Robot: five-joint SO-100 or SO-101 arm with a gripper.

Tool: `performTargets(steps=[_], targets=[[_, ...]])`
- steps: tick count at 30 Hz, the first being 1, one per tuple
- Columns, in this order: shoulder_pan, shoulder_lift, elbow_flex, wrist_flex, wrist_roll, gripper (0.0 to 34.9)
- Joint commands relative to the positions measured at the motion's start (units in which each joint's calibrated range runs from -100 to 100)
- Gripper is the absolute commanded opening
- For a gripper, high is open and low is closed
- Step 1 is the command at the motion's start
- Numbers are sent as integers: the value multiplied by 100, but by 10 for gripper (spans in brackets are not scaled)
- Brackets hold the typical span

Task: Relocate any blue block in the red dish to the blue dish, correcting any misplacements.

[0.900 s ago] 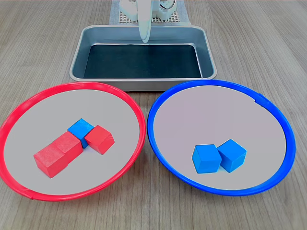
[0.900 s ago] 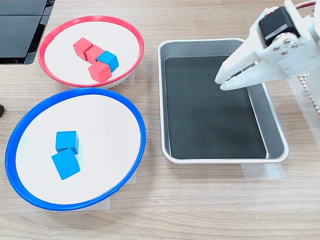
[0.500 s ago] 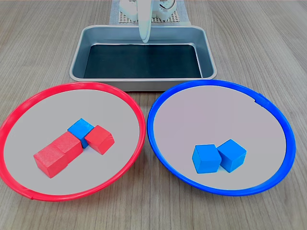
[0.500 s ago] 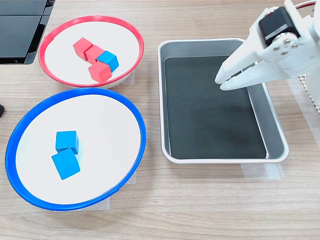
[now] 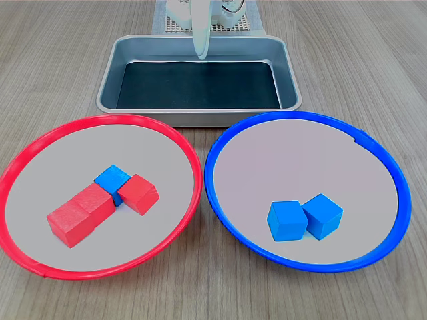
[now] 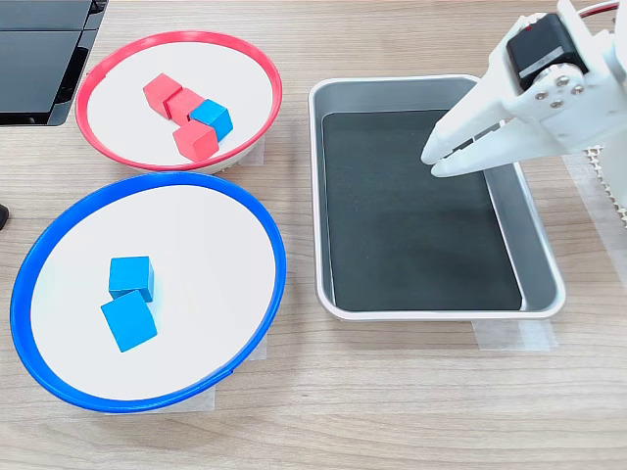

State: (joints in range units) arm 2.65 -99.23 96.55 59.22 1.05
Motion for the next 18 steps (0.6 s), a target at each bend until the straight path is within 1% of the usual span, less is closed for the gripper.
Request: performTargets(steps=[1,18], targets=[[-7,26,-28,9,24,4],[-25,26,-28,9,34,4]])
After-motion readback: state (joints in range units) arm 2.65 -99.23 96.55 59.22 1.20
